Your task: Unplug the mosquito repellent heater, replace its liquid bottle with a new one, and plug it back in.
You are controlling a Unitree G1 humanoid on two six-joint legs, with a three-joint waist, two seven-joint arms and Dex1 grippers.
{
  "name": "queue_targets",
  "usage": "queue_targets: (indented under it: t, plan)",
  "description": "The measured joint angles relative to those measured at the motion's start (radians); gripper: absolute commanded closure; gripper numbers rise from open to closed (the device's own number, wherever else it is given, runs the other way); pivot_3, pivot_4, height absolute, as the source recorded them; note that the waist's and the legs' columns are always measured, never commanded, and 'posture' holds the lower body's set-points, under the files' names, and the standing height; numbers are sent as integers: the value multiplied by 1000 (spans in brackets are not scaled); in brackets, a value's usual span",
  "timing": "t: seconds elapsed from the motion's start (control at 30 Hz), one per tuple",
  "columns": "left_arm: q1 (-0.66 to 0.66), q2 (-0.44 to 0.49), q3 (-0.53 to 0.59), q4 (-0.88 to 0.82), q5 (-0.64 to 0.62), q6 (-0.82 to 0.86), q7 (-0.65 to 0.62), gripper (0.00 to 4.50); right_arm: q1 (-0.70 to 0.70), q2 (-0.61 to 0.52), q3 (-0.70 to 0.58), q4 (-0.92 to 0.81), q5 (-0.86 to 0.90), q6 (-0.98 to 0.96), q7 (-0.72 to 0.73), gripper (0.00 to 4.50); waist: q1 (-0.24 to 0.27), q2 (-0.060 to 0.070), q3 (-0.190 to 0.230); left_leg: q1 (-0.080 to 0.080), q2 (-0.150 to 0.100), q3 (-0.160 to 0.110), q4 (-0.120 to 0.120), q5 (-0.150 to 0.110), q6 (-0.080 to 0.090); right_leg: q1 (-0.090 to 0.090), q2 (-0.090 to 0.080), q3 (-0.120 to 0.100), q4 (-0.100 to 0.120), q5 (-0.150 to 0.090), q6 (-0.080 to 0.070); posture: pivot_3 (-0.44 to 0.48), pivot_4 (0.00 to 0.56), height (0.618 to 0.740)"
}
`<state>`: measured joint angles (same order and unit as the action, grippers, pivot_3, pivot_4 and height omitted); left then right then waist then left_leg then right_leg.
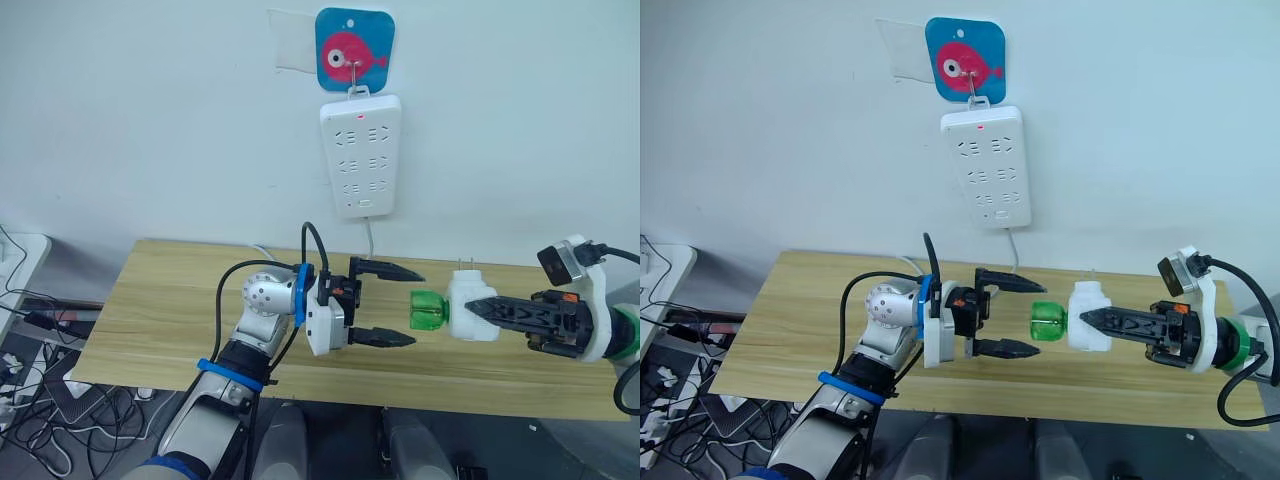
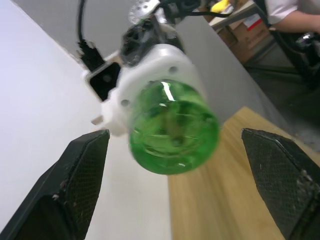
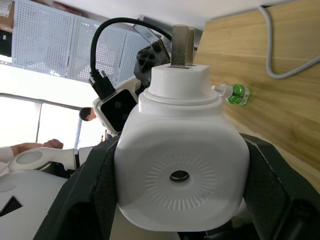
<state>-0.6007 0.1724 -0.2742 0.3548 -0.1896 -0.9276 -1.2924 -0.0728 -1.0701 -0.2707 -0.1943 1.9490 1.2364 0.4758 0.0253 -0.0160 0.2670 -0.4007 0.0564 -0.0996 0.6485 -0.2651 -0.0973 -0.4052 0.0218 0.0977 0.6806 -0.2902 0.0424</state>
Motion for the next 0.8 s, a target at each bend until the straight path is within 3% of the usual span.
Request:
queue_targets:
  t: [0.1, 0.2, 0.37, 0.6, 0.67, 0.8]
  plan:
    - [-6, 1, -10, 17, 14, -21, 43, 48, 0, 1, 0, 0, 0, -2, 0, 1542, -1, 0, 0, 0, 0, 0, 0, 0, 0, 0, 0, 0, 0, 0, 0, 77, 257, 740]
    - [-12, 11, -32, 21, 14, -36, 63, 612, -5, 1, 3, 0, 0, -3, -1, 1542, -1, 0, 0, 0, 0, -1, 0, 0, 0, 0, 0, 0, 0, 0, 0, 77, 257, 740]
    - [-14, 29, -65, 23, 7, -40, 68, 2165, -16, 1, 9, 2, 0, -5, -2, 1542, -2, 0, 0, 0, 0, -1, 0, 0, 0, 0, 0, -1, 1, 0, 0, 77, 265, 740]
    - [-14, 45, -90, 17, -15, -21, 81, 2258, -19, 3, 17, 3, 0, -6, -4, 1542, -2, 0, 0, 0, 0, -1, 0, 0, 0, 0, 0, -1, 1, 0, 0, 77, 265, 740]
    - [0, 66, -112, -30, -72, 127, 70, 2258, -21, 3, 17, 3, 0, -12, -15, 1542, -3, 0, 0, 0, 0, -1, -1, 0, 0, 0, 0, -1, 1, 0, 0, 77, 265, 740]
    - [40, 158, -165, -243, -304, 764, 65, 2258, -22, 1, 20, 0, 0, -14, -42, 1542, -8, 0, 0, 0, 0, -4, -1, 0, 1, 0, 0, -3, 2, 0, 0, 76, 269, 740]
